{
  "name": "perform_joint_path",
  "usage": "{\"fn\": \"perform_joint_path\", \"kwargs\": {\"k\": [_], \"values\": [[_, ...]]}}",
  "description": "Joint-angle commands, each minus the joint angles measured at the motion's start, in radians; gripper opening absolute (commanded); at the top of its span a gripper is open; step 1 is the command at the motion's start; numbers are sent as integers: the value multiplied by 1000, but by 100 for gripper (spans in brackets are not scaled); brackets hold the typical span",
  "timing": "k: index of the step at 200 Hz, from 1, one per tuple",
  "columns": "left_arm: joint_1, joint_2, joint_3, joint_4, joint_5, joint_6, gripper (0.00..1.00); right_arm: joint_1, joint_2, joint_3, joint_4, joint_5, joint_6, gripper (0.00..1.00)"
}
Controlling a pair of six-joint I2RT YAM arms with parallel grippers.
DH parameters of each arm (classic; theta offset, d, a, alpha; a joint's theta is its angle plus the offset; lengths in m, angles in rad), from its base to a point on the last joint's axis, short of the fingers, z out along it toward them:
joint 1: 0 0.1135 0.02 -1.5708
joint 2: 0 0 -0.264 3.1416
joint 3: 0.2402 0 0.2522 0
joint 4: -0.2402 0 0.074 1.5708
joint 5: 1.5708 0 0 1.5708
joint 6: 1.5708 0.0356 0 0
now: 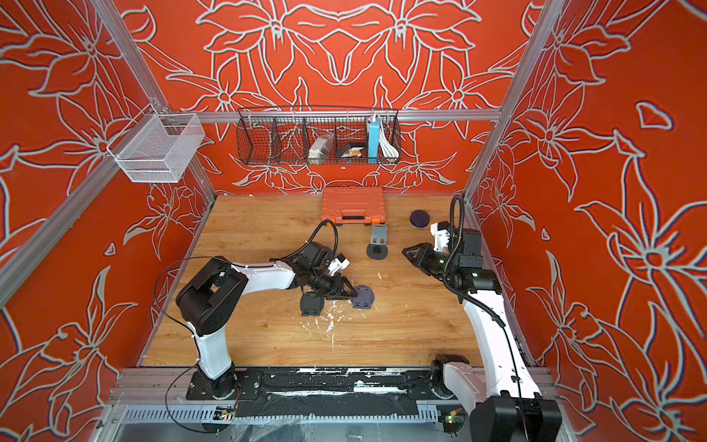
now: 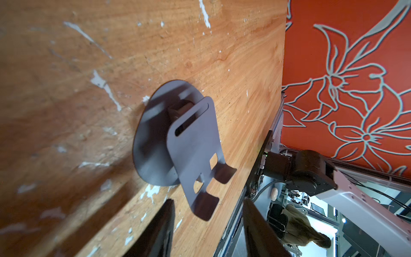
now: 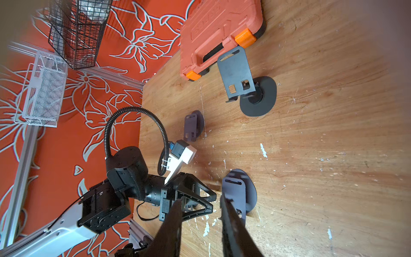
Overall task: Open the phone stand
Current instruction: Pick up the phone stand at the center of the board.
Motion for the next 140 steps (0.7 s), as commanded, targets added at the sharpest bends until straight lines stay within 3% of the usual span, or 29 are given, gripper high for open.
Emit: {"fn": "perform_joint_path", "kwargs": {"k": [1, 140], "values": [[-8, 33, 32, 29, 33, -4, 50, 6, 3, -11, -2, 25, -12, 32], [-15, 183, 105, 112, 92, -27, 49, 10, 0, -8, -26, 39, -31, 32]]}}
